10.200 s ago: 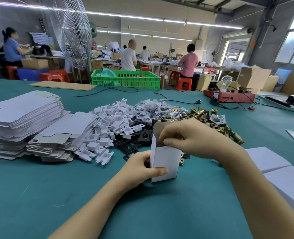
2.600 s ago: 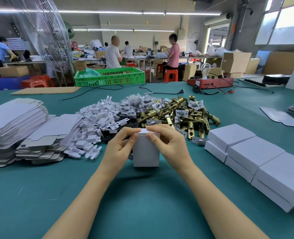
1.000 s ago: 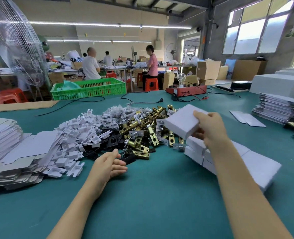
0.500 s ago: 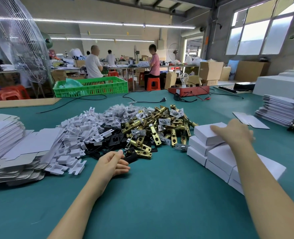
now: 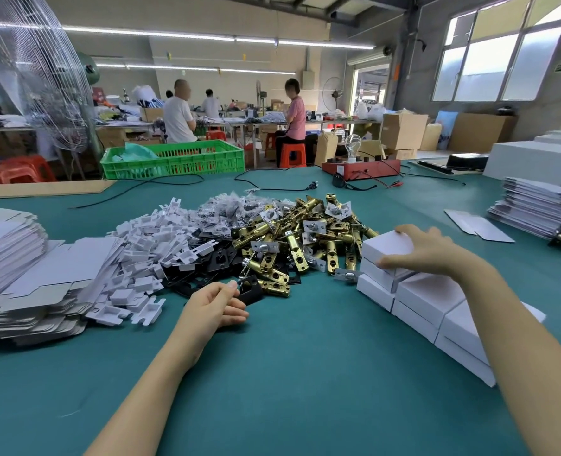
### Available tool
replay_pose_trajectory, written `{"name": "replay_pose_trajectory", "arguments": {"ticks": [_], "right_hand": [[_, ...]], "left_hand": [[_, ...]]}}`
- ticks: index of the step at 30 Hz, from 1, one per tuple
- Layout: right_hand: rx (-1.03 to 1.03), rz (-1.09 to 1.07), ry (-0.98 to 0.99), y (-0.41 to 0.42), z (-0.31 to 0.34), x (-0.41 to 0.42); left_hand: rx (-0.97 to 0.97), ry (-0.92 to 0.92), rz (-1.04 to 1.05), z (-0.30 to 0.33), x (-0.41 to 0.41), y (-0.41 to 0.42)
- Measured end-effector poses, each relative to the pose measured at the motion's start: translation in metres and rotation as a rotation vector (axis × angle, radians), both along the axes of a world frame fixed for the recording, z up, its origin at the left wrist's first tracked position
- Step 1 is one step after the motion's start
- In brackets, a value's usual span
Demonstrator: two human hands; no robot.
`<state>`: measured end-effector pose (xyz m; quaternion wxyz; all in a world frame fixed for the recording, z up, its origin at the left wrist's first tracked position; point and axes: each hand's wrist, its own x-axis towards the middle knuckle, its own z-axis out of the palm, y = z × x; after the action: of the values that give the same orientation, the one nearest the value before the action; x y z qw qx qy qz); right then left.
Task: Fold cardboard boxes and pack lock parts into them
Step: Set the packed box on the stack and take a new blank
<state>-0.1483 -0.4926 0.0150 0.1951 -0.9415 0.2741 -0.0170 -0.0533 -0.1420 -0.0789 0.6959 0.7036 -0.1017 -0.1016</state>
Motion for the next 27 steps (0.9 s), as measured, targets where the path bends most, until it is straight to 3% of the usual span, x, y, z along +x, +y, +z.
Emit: {"name": "replay_pose_trajectory", "arguments": {"ticks": [14,17,21,23,27], "right_hand": [[-0.011,0.027,0.111,0.001,0.010,-0.006],[-0.109,-0.030,-0.042,0.009,0.017,-0.001],[-0.155,-0.029,-0.597,0.037,0.031,0.014],[-0.108,0.051,-0.775,0.059,0.035,0.022],[-0.030,0.265,-0.663,0.110,0.017,0.043]], "left_hand": [[0.000,-0.004,-0.010,-0.003,0.001,0.001],[0.000,-0.003,-0.010,-0.002,0.001,0.001],[0.005,-0.007,0.001,-0.002,0.001,0.000],[-0.005,-0.005,0.018,-0.003,0.001,0.000],[-0.024,0.013,0.041,-0.002,0.002,0.000]]}}
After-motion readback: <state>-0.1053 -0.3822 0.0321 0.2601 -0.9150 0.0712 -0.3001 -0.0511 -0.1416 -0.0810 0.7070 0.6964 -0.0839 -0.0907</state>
